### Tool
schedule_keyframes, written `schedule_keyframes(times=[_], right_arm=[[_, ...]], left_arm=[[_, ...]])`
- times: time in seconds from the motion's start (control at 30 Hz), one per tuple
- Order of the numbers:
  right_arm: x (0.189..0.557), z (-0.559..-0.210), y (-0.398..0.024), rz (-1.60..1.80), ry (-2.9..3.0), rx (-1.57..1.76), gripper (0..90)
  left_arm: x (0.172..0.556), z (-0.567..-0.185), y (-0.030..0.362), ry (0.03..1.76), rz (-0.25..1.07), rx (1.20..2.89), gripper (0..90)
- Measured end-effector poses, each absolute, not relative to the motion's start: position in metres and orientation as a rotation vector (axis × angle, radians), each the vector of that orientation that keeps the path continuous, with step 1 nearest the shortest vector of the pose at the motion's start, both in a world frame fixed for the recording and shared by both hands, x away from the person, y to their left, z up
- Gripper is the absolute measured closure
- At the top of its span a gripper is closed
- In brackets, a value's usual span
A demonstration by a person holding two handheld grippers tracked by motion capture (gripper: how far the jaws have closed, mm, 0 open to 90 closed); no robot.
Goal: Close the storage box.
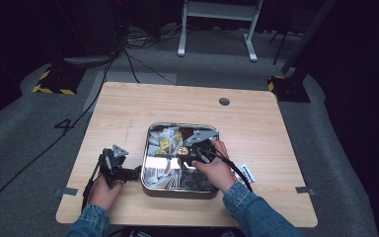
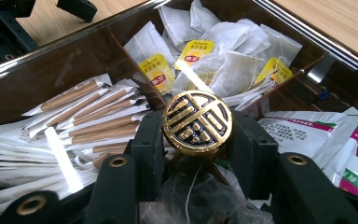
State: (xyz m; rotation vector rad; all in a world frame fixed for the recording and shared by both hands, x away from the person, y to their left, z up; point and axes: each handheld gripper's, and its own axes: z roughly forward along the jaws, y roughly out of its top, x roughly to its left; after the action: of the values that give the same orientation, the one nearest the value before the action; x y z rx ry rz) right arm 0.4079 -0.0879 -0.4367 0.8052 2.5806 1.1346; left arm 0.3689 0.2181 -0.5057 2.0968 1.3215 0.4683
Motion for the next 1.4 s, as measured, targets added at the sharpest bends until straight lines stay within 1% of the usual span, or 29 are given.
schedule_keyframes(times=[0.13, 0.23, 0.4, 1.0, 1.23, 1.4], right_arm=[[0.408, -0.434, -0.090, 1.167, 2.551, 0.807, 47.6], [0.407, -0.428, -0.094, 1.187, 2.528, 0.813, 41.7], [0.406, -0.415, -0.112, 1.204, 2.459, 0.834, 37.9], [0.404, -0.390, -0.188, 1.241, 2.299, 0.962, 37.8], [0.401, -0.389, -0.213, 1.245, 2.247, 1.017, 37.7], [0.400, -0.396, -0.237, 1.189, 2.214, 1.056, 37.3]], left_arm=[[0.369, -0.506, 0.218, 1.321, 0.471, 2.093, 0.4], [0.369, -0.506, 0.218, 1.321, 0.471, 2.094, 0.4], [0.369, -0.506, 0.218, 1.321, 0.471, 2.094, 0.4], [0.364, -0.506, 0.219, 1.306, 0.463, 2.100, 0.4], [0.363, -0.506, 0.219, 1.305, 0.462, 2.101, 0.4], [0.363, -0.506, 0.219, 1.304, 0.461, 2.102, 0.3]])
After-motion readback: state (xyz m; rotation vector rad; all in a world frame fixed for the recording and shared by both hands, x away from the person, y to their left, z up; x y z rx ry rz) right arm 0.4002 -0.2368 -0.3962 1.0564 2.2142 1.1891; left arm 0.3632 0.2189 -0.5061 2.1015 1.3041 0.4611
